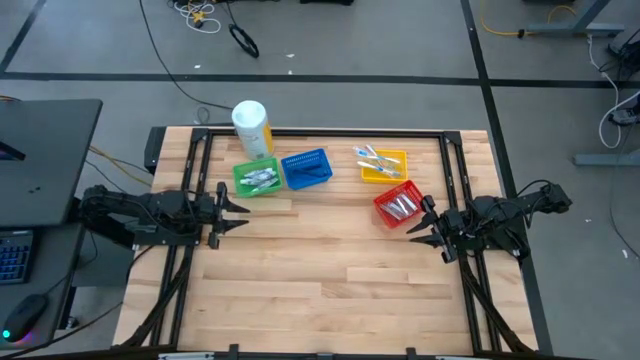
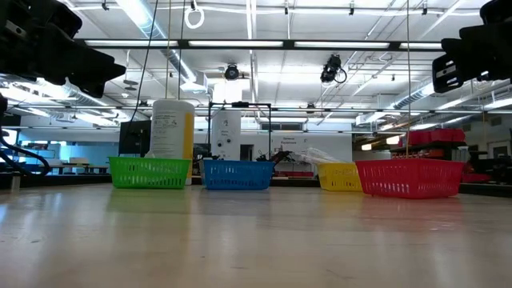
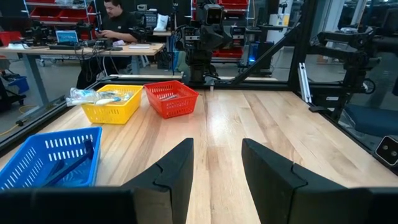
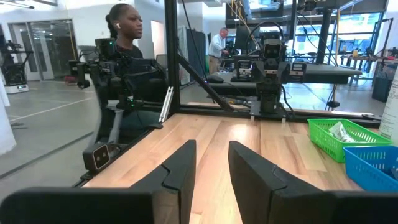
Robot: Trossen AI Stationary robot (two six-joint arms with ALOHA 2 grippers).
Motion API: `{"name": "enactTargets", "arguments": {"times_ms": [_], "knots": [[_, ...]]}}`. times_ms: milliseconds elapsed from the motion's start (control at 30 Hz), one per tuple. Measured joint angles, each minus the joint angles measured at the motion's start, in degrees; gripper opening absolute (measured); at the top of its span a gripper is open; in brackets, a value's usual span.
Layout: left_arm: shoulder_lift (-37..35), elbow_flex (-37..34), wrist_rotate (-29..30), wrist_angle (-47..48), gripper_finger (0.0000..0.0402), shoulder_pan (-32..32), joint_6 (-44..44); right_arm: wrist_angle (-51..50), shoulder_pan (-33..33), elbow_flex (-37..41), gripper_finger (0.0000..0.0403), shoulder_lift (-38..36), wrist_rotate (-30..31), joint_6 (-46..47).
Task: Pick & Place Travel size toiletries
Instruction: Return to Home Position
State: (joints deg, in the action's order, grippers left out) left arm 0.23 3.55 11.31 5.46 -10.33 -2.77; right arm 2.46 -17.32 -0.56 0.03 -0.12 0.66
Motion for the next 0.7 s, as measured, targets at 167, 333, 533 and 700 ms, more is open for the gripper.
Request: {"name": "enactTargets", "arguments": {"times_ms": [167, 333, 533, 700], "knots": [[0.0, 0.0, 0.0, 0.0, 0.0144, 0.0, 0.1, 0.0, 0.0, 0.0, 0.0103, 0.0, 0.0, 0.0], [0.0, 0.0, 0.0, 0.0, 0.0144, 0.0, 0.4, 0.0, 0.0, 0.0, 0.0103, 0.0, 0.0, 0.0], [0.0, 0.0, 0.0, 0.0, 0.0144, 0.0, 0.2, 0.0, 0.0, 0.0, 0.0103, 0.0, 0.0, 0.0], [0.0, 0.0, 0.0, 0.0, 0.0144, 0.0, 0.0, 0.0, 0.0, 0.0, 0.0103, 0.0, 0.0, 0.0]]}}
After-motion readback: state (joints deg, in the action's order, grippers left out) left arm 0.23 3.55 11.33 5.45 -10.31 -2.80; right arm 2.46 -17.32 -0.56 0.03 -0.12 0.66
